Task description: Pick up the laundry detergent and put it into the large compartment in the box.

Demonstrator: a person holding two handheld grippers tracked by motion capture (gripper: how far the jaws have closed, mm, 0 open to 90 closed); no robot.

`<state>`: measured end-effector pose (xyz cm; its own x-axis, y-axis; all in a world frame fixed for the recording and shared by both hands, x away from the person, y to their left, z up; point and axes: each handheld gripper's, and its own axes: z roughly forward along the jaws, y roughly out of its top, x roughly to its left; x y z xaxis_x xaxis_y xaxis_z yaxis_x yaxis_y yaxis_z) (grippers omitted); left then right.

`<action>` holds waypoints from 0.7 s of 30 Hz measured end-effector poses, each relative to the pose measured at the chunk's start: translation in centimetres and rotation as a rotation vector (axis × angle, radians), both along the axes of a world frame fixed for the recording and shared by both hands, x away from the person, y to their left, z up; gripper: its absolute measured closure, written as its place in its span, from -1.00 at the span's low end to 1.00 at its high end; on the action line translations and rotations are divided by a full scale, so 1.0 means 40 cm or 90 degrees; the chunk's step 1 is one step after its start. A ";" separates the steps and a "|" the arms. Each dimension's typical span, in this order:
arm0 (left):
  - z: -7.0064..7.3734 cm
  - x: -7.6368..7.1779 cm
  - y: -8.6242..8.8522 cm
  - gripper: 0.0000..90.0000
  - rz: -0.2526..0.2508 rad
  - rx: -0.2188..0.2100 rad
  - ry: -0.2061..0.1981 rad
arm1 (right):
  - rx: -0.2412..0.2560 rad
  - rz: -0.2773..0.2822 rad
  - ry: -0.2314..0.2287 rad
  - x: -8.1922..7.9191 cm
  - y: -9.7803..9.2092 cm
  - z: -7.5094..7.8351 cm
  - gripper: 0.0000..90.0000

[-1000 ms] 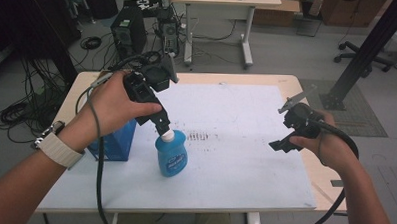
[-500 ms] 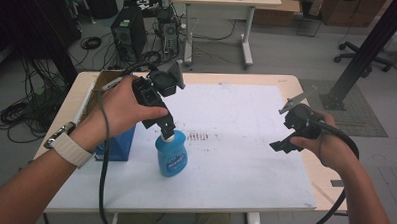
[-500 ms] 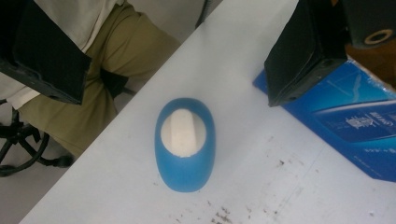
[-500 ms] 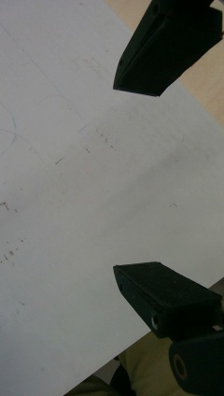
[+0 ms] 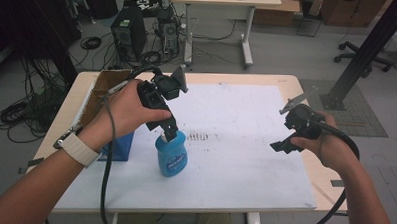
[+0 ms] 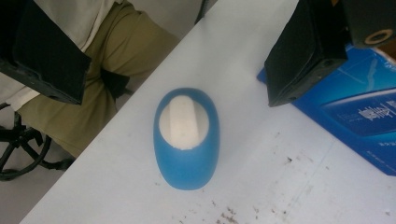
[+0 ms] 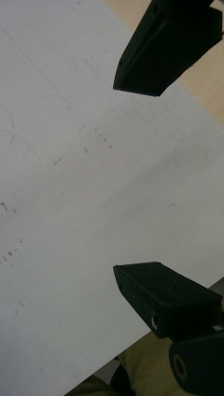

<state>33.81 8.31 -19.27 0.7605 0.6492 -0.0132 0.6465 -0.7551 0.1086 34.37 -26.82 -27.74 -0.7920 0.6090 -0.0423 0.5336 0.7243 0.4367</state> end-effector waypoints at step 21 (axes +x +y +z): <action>-0.056 0.010 -0.011 -0.85 -0.013 -0.010 0.009 | 0.001 -0.001 0.005 0.000 -0.001 -0.008 -0.78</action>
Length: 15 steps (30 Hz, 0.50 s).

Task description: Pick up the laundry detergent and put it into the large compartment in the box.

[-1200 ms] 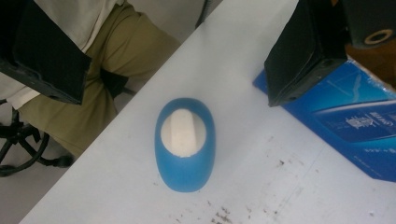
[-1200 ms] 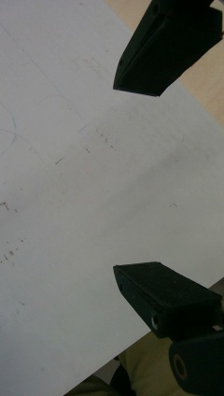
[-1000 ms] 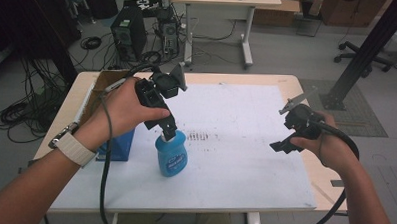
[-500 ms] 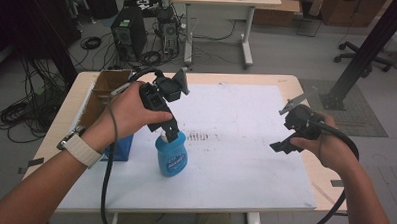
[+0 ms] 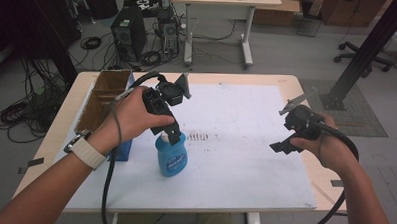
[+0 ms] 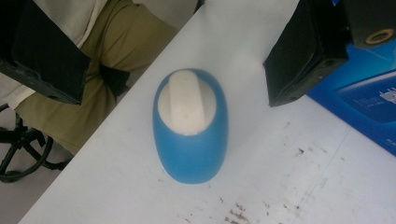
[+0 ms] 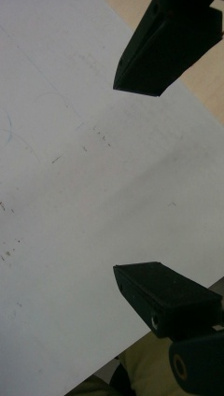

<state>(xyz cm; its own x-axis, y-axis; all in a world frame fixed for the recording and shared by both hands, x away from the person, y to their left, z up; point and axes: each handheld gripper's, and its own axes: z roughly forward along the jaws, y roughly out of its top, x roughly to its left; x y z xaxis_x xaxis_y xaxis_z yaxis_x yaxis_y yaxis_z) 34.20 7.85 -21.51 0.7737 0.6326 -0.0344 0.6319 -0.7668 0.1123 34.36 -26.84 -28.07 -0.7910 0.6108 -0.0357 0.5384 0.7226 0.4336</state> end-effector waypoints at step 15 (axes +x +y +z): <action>-0.036 0.005 -0.007 -0.85 0.002 0.008 -0.003 | -0.001 -0.001 0.002 0.000 0.000 -0.004 -0.78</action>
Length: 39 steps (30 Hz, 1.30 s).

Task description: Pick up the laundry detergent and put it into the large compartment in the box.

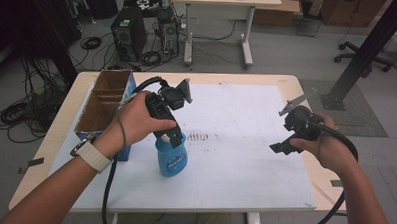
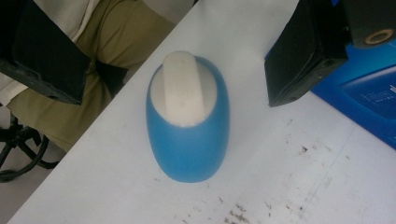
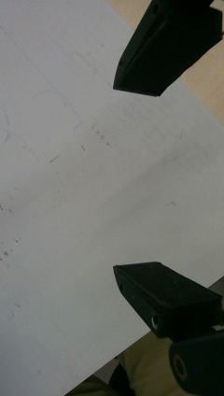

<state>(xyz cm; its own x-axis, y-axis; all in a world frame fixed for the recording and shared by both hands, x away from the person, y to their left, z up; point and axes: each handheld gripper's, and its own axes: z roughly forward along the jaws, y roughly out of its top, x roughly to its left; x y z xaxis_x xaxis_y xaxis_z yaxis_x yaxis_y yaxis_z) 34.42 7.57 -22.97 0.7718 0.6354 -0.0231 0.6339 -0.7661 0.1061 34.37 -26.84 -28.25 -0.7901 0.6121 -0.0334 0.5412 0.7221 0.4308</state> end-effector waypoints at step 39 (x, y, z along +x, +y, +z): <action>-0.102 0.019 -0.012 -0.84 0.015 0.016 0.006 | 0.003 -0.001 0.006 0.002 -0.004 -0.019 -0.78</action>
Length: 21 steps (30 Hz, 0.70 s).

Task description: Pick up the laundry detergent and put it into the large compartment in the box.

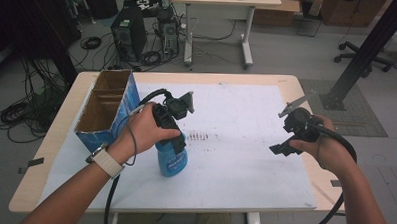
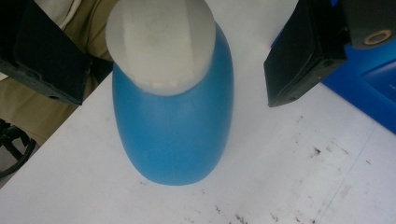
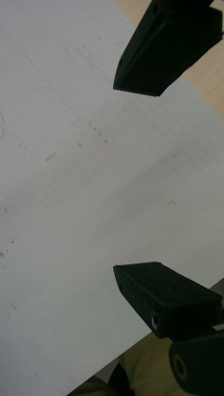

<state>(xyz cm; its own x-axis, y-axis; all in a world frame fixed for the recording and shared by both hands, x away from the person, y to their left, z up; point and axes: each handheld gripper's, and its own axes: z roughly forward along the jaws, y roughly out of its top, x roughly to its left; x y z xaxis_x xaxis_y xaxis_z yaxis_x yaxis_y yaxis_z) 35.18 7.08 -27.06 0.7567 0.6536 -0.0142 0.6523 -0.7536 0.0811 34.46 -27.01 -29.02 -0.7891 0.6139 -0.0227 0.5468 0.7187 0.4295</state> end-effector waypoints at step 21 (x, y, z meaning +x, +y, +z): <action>-0.042 0.000 -0.013 -0.79 0.006 0.010 0.012 | 0.003 -0.002 0.001 -0.002 -0.003 -0.002 -0.78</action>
